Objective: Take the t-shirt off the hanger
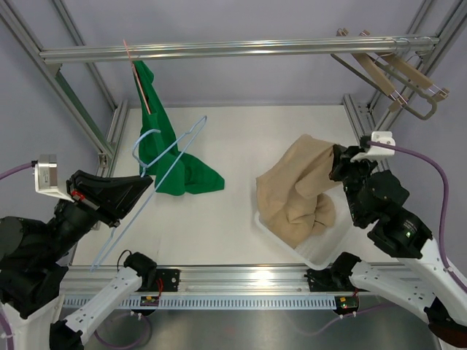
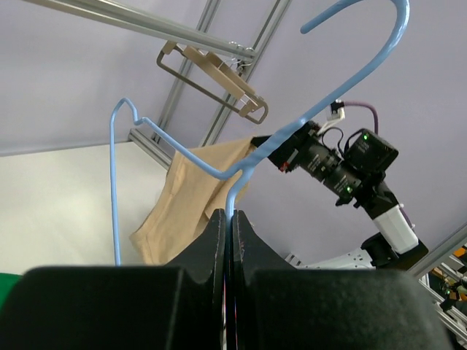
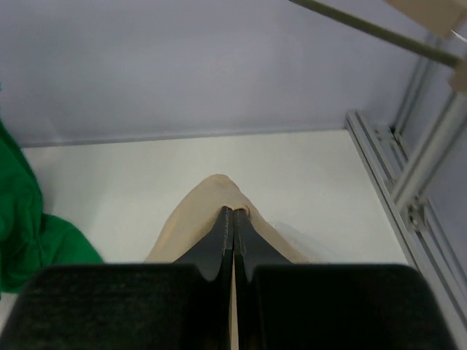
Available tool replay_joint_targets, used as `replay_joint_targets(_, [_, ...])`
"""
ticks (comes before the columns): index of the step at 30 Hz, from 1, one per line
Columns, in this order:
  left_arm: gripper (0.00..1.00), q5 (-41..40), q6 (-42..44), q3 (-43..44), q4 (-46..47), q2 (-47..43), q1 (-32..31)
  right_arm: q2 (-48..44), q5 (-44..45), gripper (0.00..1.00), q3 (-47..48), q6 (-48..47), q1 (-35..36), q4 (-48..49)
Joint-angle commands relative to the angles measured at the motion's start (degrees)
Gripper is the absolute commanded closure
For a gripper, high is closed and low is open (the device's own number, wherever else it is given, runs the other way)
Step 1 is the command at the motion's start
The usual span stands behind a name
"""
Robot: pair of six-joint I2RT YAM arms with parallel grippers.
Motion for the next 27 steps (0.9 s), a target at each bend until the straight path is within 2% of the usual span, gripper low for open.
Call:
replay_joint_targets(1, [1.00, 2.1, 0.4, 0.1, 3.5, 2.9, 0.2, -4.7, 15.0, 1.00, -5.3, 11.2, -0.4, -3.2])
replay_joint_targets(3, [1.00, 2.0, 0.5, 0.5, 3.8, 3.9, 0.2, -5.2, 17.6, 1.00, -6.1, 15.1, -0.4, -7.1])
replay_joint_targets(4, [1.00, 2.3, 0.4, 0.4, 4.4, 4.9, 0.2, -5.1, 18.4, 1.00, -5.8, 17.2, -0.4, -12.1])
replay_joint_targets(7, [1.00, 1.4, 0.5, 0.0, 5.9, 7.0, 0.2, -4.0, 13.5, 1.00, -7.5, 25.3, -0.3, -18.4])
replay_joint_targets(10, [1.00, 0.5, 0.5, -1.0, 7.9, 9.2, 0.2, -0.5, 6.3, 1.00, -12.4, 35.1, -0.4, -19.0])
replay_joint_targets(13, [1.00, -1.6, 0.9, -2.2, 9.2, 10.9, 0.2, 3.3, 1.1, 1.00, -19.0, 40.8, -0.4, -16.1])
replay_joint_targets(16, [1.00, -3.2, 0.6, -3.1, 11.4, 13.4, 0.2, 5.3, -0.7, 0.99, -23.6, 48.1, -0.3, -14.7])
replay_joint_targets(20, [1.00, -3.2, -0.5, -3.0, 14.9, 18.4, 0.2, 3.4, 0.1, 0.73, -24.0, 51.5, -0.3, -18.0])
replay_joint_targets(21, [1.00, -3.2, -0.5, -3.0, 15.8, 20.7, 0.2, 0.5, -0.5, 0.52, -23.6, 50.9, -0.4, -18.4])
replay_joint_targets(22, [1.00, -4.1, -0.4, -2.4, 17.7, 21.9, 0.2, -1.1, -1.9, 0.39, -23.4, 49.2, -0.4, -18.9])
replay_joint_targets(24, [1.00, -5.0, -0.4, -1.0, 19.9, 26.0, 0.2, -6.2, -3.9, 0.19, -21.5, 47.0, -0.3, -19.6])
replay_joint_targets(27, [1.00, -6.1, -0.5, 4.2, 21.1, 33.4, 0.2, -13.1, -7.7, 0.11, -19.3, 43.8, -0.2, -21.5])
